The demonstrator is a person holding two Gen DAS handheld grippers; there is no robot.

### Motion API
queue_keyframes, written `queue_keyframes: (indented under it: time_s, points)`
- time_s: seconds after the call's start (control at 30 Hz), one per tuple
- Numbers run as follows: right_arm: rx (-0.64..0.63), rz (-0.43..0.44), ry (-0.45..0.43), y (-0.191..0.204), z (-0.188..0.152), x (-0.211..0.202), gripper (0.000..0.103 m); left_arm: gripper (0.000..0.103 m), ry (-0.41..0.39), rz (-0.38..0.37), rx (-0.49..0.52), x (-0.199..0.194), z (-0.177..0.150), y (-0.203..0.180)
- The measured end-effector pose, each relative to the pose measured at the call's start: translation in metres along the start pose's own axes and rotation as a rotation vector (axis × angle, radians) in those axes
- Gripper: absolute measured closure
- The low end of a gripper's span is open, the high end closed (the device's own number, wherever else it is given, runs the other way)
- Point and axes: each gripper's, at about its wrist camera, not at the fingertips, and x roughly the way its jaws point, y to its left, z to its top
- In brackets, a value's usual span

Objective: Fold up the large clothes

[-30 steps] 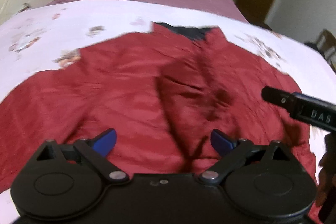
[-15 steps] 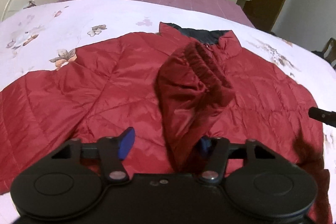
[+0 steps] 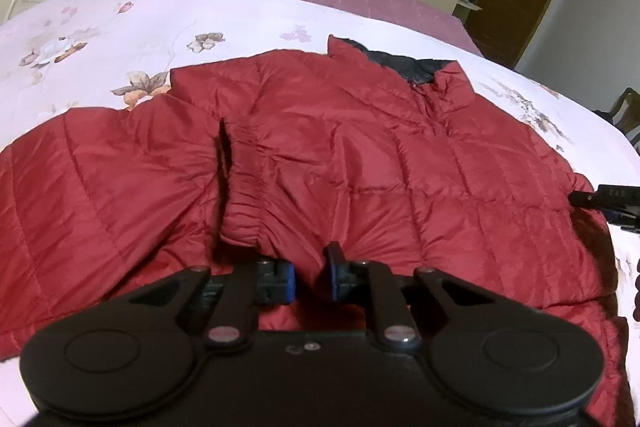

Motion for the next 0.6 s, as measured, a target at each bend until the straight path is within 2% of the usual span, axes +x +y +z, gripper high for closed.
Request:
queue_keyframes:
  time_s: [0.07, 0.13, 0.2, 0.27, 0.3, 0.43, 0.6]
  points:
    - [-0.039, -0.046, -0.015, -0.002, -0.002, 0.002, 0.069, 0.088, 0.004, 0.005, 0.003, 0.002, 0.000, 0.000]
    - [-0.034, -0.049, -0.017, -0.009, -0.004, 0.008, 0.069, 0.087, 0.006, 0.010, 0.010, 0.003, -0.001, -0.002]
    - [-0.092, -0.073, -0.009, -0.001, -0.001, 0.006, 0.068, 0.085, 0.010, 0.024, 0.019, 0.002, 0.000, -0.003]
    - [-0.117, -0.114, -0.037, 0.004, 0.000, -0.002, 0.054, 0.078, 0.013, 0.044, 0.028, 0.000, 0.001, -0.006]
    - [-0.116, -0.124, -0.064, 0.005, 0.000, -0.008, 0.043, 0.076, 0.014, 0.056, 0.028, -0.001, 0.002, -0.006]
    - [-0.121, -0.066, -0.125, 0.018, -0.005, -0.035, 0.041, 0.063, 0.027, 0.078, 0.023, -0.005, 0.002, -0.005]
    - [-0.222, 0.037, -0.106, 0.058, -0.025, -0.047, 0.041, 0.046, 0.015, 0.099, 0.024, -0.014, 0.001, -0.006]
